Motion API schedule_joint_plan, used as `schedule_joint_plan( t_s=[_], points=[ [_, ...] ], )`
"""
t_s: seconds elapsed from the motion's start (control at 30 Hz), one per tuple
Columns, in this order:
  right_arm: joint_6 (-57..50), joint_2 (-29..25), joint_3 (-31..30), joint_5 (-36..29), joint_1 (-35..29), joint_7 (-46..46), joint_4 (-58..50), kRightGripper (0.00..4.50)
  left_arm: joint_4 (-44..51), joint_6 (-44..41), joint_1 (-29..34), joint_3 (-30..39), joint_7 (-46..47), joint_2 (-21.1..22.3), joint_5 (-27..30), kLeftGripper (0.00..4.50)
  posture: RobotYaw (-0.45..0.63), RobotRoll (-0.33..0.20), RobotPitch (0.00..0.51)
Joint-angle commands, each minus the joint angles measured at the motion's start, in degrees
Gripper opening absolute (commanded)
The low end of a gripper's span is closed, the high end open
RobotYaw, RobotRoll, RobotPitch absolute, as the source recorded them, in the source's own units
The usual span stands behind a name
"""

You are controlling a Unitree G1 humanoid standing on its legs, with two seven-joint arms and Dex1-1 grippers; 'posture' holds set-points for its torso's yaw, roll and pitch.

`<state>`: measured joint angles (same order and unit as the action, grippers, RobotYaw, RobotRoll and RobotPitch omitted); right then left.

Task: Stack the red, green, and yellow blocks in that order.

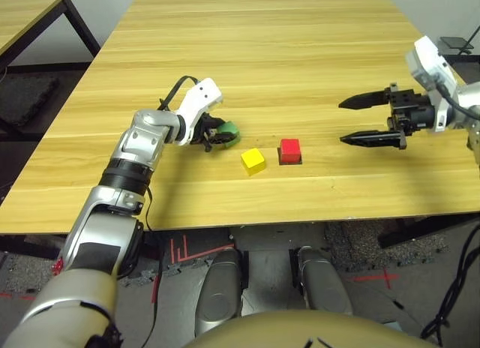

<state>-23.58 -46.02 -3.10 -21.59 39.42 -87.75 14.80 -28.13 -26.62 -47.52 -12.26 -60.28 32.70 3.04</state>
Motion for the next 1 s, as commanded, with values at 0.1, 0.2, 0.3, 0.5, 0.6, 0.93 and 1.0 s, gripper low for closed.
schedule_joint_plan(
  t_s=[0.1, 0.2, 0.3, 0.5, 0.6, 0.93, 1.0],
  points=[
    [-0.06, -1.01, 2.70, -1.54, -2.56, 0.88, -1.62, 4.50, 3.28, -3.24, -6.42, -0.71, -3.89, -2.67, 2.15, 2.02, 0.03, -0.078, 0.068],
    [-0.88, -0.92, 2.99, -2.16, -3.90, 1.64, -3.40, 4.50, 5.51, -5.52, -7.88, -3.20, -6.36, -5.07, 2.65, 2.02, 0.01, -0.063, 0.067],
    [-1.55, -0.89, 3.16, -2.92, -4.79, 2.57, -4.90, 4.50, 7.07, -6.22, -8.26, -5.05, -7.76, -7.61, 2.74, 2.02, -0.01, -0.055, 0.069],
    [-3.66, -1.49, 4.19, -4.52, -7.98, 4.28, -9.08, 4.50, 4.69, -3.68, -8.61, -7.75, -9.22, -11.89, 1.81, 2.02, -0.04, -0.052, 0.073],
    [-4.76, -1.60, 4.70, -5.35, -9.25, 5.36, -11.12, 4.50, 2.65, -1.31, -8.54, -8.97, -9.95, -12.91, 1.09, 2.02, -0.06, -0.051, 0.075],
    [-7.00, -1.88, 5.97, -6.88, -11.25, 7.98, -14.48, 4.50, -2.41, 3.81, -9.38, -10.24, -11.69, -14.22, -0.59, 2.02, -0.09, -0.049, 0.084],
    [-7.12, -2.00, 5.97, -7.15, -11.38, 8.32, -14.70, 4.50, -2.94, 4.23, -9.46, -10.00, -11.73, -14.64, -0.82, 2.02, -0.09, -0.049, 0.088]
  ],
)
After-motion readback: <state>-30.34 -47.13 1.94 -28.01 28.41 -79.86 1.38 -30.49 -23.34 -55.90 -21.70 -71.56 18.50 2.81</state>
